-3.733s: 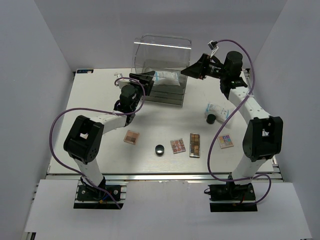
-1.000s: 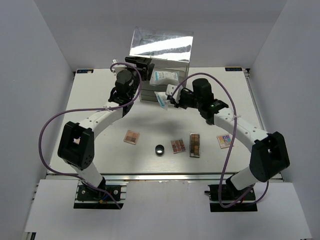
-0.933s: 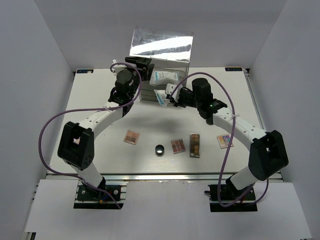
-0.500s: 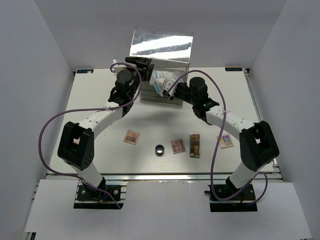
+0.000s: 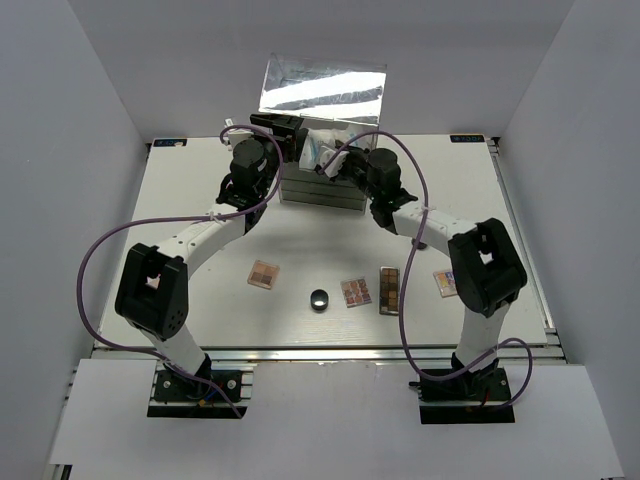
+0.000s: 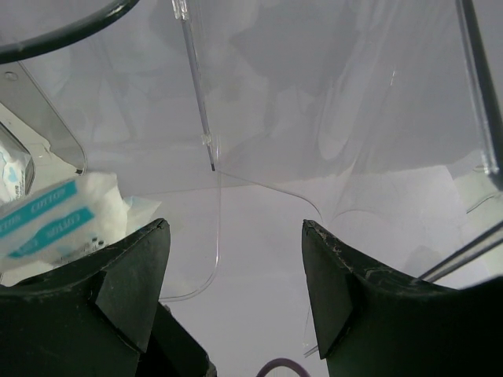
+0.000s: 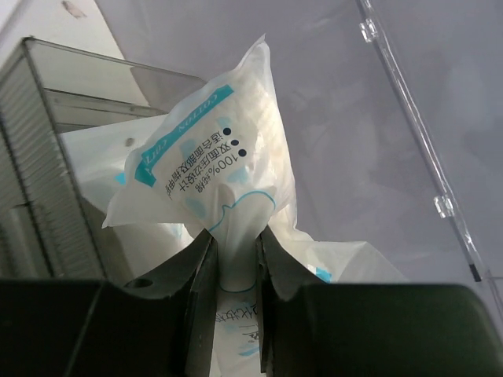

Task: Organize the makeup

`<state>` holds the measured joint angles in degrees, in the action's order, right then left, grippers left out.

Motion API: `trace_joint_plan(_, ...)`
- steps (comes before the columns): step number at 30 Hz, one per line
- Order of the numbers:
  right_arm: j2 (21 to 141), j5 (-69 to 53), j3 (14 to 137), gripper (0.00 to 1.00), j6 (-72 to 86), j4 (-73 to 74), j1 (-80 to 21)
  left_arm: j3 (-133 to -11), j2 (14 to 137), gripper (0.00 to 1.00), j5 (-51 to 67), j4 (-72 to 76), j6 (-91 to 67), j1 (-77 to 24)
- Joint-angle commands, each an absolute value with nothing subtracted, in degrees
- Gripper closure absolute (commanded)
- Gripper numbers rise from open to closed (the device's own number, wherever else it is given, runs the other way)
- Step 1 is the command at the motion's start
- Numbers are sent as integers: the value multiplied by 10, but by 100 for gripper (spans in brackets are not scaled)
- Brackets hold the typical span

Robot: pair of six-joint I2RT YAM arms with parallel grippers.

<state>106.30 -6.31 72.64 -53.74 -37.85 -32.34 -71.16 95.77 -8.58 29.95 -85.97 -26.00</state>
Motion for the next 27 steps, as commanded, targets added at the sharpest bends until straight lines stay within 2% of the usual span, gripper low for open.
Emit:
trace_joint_plan(1,1082,-36,772,91,-569,-423,-327,-731,923,23,-88,313,-852,-257)
trace_joint_plan(2,1088,-33,778,64,-570,-416,-327,-730,923,23,-88,314,-853,-256)
trace_joint_plan(4,1099,-31,787,49,-574,-406,-327,-729,923,23,-88,314,-853,-255)
trace_joint_plan(5,1100,-32,787,37,-575,-407,-326,-729,922,23,-88,314,-853,-255)
trace_joint_plan(8,1090,-40,785,25,-564,-395,-327,-728,920,23,-89,315,-852,-254)
trace_joint_plan(13,1032,-75,753,25,-528,-370,-326,-724,918,23,-87,316,-853,-253)
trace_joint_plan(15,984,-125,718,29,-522,-336,-323,-722,918,23,-86,316,-853,-253)
trace_joint_plan(18,911,-238,678,45,-536,-245,-307,-719,916,23,-86,316,-853,-252)
trace_joint_plan(19,891,-308,675,55,-544,-208,-300,-715,915,23,-85,316,-853,-251)
trace_joint_plan(20,864,-334,675,81,-553,-173,-289,-714,912,23,-86,316,-853,-251)
trace_joint_plan(21,854,-345,677,93,-566,-120,-287,-712,911,23,-86,316,-853,-250)
trace_joint_plan(22,845,-345,676,100,-566,-109,-287,-710,911,23,-86,316,-853,-250)
trace_joint_plan(27,831,-230,697,100,-527,-145,-289,-690,911,23,-79,323,-857,-249)
